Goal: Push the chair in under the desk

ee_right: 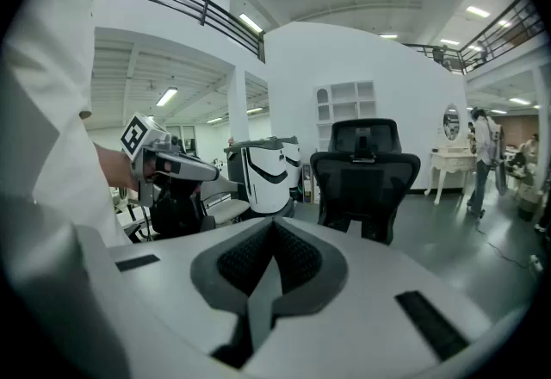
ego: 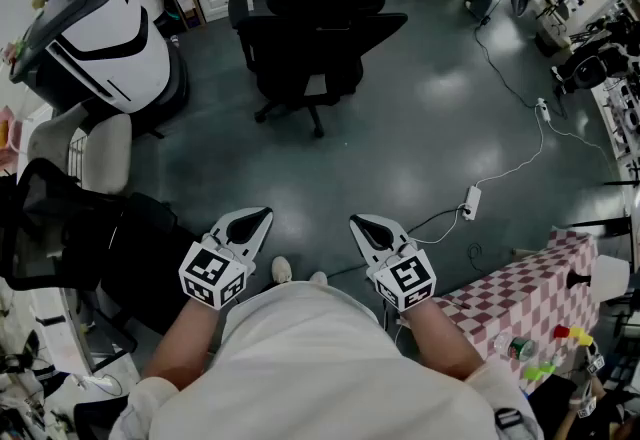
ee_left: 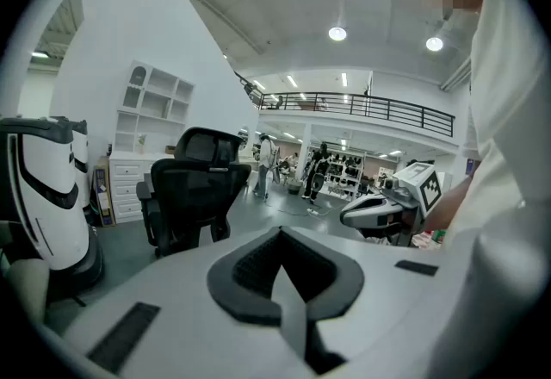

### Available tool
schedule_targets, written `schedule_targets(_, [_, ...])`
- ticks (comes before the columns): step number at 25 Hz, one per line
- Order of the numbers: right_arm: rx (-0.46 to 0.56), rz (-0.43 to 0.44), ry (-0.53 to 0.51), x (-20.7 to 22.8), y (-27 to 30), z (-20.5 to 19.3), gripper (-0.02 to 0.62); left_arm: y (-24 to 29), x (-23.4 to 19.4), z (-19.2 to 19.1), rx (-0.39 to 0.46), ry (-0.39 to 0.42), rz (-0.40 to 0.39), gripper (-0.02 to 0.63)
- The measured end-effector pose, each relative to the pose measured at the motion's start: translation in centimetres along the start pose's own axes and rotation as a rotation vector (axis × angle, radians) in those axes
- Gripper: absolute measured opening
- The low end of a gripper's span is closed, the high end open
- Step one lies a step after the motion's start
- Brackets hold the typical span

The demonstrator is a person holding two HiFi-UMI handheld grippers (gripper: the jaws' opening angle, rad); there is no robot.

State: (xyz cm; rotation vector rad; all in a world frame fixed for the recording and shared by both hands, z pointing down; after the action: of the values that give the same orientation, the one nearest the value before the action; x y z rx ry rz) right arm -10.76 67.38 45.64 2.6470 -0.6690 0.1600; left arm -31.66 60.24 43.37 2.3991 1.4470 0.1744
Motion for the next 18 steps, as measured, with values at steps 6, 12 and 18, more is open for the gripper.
schedule_targets(6, [-0.011,0.003,-0.009,-0.4,1.1,0.1,0.003,-0.1,-1.1,-0.3,0.001,0.007,-0.005,-0.005])
schedule_targets(12, [-0.011,0.018,0.006,-0.8,2.2,0.6,0.003,-0.6,-2.2,-0.3,0.008,0.022,-0.013,-0.005])
schedule_targets(18, [0.009,0.032,0.044,-0.8,3.7,1.5,0.041,-1.1,-4.3,-0.2,0.034,0.054,0.021,0.049])
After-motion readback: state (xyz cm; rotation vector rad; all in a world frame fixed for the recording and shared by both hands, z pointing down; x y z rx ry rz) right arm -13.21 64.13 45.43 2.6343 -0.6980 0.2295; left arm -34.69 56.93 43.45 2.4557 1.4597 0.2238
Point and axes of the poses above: the fingertips, and each gripper's own axes: y forward along the fingers, x to its right, z out of its top, the point moved 5 cm from there along -y, backward along the fingers, and after that the axes turned 9 degrees about y, right-handed, at the moved point
